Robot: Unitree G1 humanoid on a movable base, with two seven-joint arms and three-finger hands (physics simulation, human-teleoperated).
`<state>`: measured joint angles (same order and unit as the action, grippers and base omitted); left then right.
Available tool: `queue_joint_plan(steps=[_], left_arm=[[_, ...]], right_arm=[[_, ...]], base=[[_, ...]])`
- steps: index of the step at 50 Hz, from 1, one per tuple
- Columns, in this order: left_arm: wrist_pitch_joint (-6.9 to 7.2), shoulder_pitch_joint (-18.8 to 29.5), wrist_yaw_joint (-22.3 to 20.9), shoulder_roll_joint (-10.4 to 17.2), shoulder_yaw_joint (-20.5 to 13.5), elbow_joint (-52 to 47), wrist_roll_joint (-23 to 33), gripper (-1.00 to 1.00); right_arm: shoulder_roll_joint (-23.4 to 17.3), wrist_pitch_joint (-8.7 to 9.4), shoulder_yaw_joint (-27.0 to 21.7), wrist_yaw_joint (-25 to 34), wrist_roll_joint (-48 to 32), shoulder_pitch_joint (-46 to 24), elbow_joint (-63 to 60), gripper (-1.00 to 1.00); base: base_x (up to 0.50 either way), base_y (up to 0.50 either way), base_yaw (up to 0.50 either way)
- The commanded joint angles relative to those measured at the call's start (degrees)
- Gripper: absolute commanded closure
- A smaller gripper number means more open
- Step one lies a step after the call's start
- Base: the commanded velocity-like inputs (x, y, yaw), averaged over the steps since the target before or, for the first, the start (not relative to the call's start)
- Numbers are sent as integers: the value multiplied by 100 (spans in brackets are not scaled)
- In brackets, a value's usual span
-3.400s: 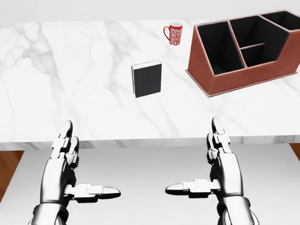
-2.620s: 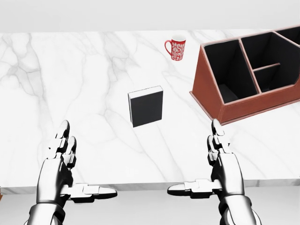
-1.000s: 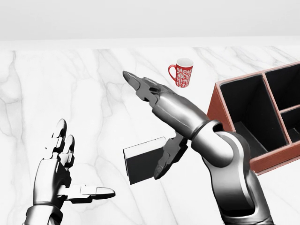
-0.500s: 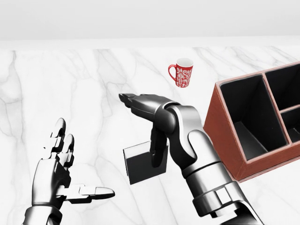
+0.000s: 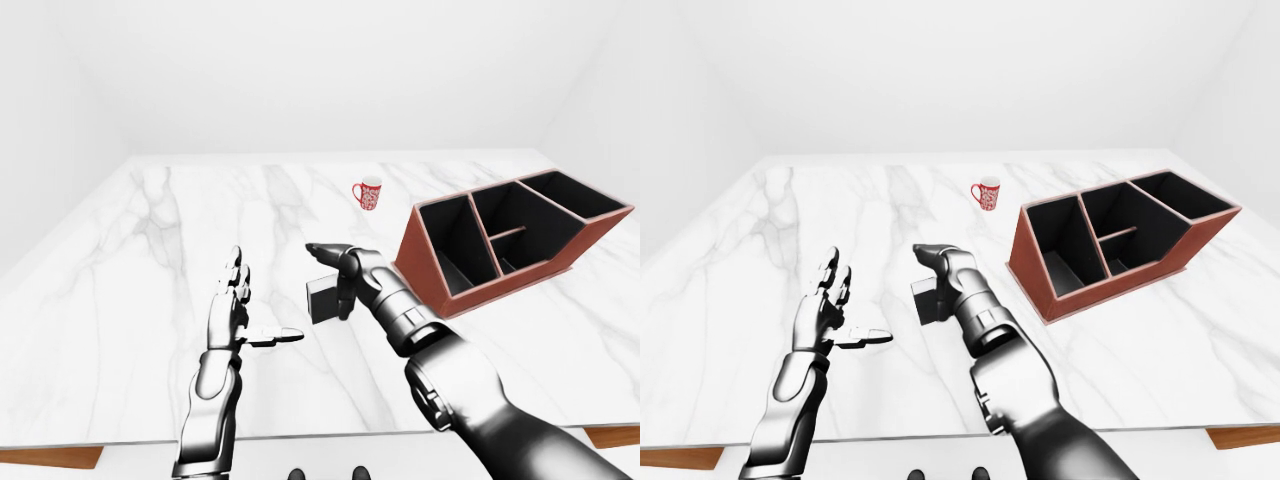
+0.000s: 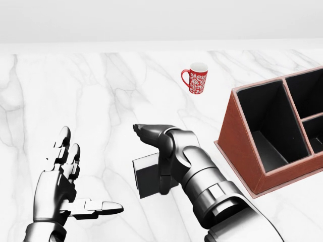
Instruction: Pick up the book and place it in the left compartment of the caddy.
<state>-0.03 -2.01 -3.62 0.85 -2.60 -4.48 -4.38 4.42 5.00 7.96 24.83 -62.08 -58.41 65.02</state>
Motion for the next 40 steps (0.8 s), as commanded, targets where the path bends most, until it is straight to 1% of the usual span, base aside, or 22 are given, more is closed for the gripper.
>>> queue_joint_plan(steps=[1,6,7,10,13,14,15,19,24,28,33,37,38,40], left_arm=[[7,-7,-14,-2,-6,-25,-28,-100],[-25,1,-19,-1,-13,11,-37,-100],[8,-10,-17,0,-10,-30,-40,-100],[30,-8,-14,-1,-7,-51,-42,-100],[14,-3,-15,-2,-8,-29,-42,-100],[37,-9,-13,-1,-5,-58,-42,-100],[44,-18,-12,-2,-4,-74,-42,-100],[64,-21,-10,-2,-5,-97,-41,-100],[55,-23,-16,-1,-12,-88,-52,-100],[17,-21,-23,0,-18,-50,-56,-100],[40,-37,-20,0,-20,-87,-60,-100],[97,-47,-9,0,-19,-152,-60,-100],[90,-49,-11,-1,-20,-147,-60,-100],[82,-40,-10,-1,-23,-127,-59,-100]], right_arm=[[36,0,25,-463,-16,-133,755,-100],[36,0,15,-598,-26,-91,837,-100],[44,0,8,-598,-19,-87,843,-100],[59,0,27,-626,-45,-63,865,-100],[67,0,43,-634,-86,-50,893,-100],[72,0,46,-655,-99,-48,910,-53],[78,0,24,-703,-88,-53,924,100],[104,0,14,-678,-91,-35,919,100],[108,0,30,-683,-99,-17,908,100],[106,0,26,-686,-97,-18,904,100],[119,0,45,-816,-119,71,905,100],[100,0,12,-934,-81,55,859,100],[97,0,8,-1038,-79,48,842,100],[83,0,15,-962,-63,35,807,100]], base=[[0,0,0],[0,0,0],[0,0,0],[0,0,0],[0,0,0],[0,0,0],[0,0,0],[0,0,0],[0,0,0],[0,0,0],[0,0,0],[0,0,0],[0,0,0],[0,0,0]])
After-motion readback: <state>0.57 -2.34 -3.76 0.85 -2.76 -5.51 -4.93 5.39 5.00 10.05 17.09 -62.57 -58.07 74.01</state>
